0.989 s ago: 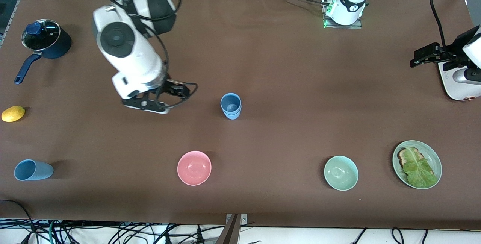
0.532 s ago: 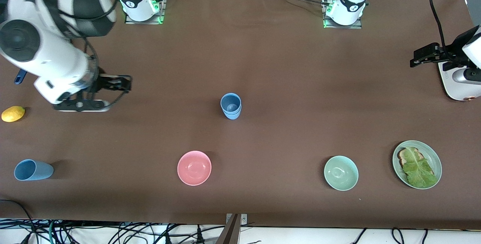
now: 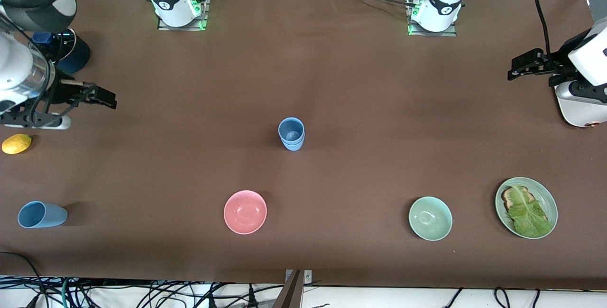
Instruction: Stack blue cups with both arms
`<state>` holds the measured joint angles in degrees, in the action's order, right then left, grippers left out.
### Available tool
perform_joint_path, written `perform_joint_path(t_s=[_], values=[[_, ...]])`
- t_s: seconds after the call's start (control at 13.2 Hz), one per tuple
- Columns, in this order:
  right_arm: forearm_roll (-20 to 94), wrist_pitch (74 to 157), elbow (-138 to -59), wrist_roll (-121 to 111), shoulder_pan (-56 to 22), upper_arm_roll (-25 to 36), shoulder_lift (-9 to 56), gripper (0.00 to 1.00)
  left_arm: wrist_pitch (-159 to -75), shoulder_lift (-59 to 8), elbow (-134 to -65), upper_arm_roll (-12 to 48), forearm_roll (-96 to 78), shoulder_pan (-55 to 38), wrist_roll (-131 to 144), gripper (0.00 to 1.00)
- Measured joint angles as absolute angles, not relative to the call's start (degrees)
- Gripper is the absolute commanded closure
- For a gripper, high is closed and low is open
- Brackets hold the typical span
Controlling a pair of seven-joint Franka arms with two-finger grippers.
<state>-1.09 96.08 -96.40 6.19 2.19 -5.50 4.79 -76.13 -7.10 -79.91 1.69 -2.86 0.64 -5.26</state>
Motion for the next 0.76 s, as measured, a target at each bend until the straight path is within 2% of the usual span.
perform_joint_path(t_s=[0.15,0.3,0.76], values=[[-1.10,96.71,-99.15,6.27,2.99,-6.26,1.38,0.00,-75.88,-7.07,-79.91,1.70,-2.85,0.64,-5.26,0.00],[-1.10,94.53,-98.74,6.21,3.00,-3.99,-0.62,0.00,-75.84,-7.06,-79.90,1.74,-2.85,0.63,-5.26,0.00],[-1.08,91.32,-96.55,5.76,1.17,-0.92,-1.15,0.00,-75.86,-7.06,-79.83,1.79,-2.85,0.64,-5.26,0.00]])
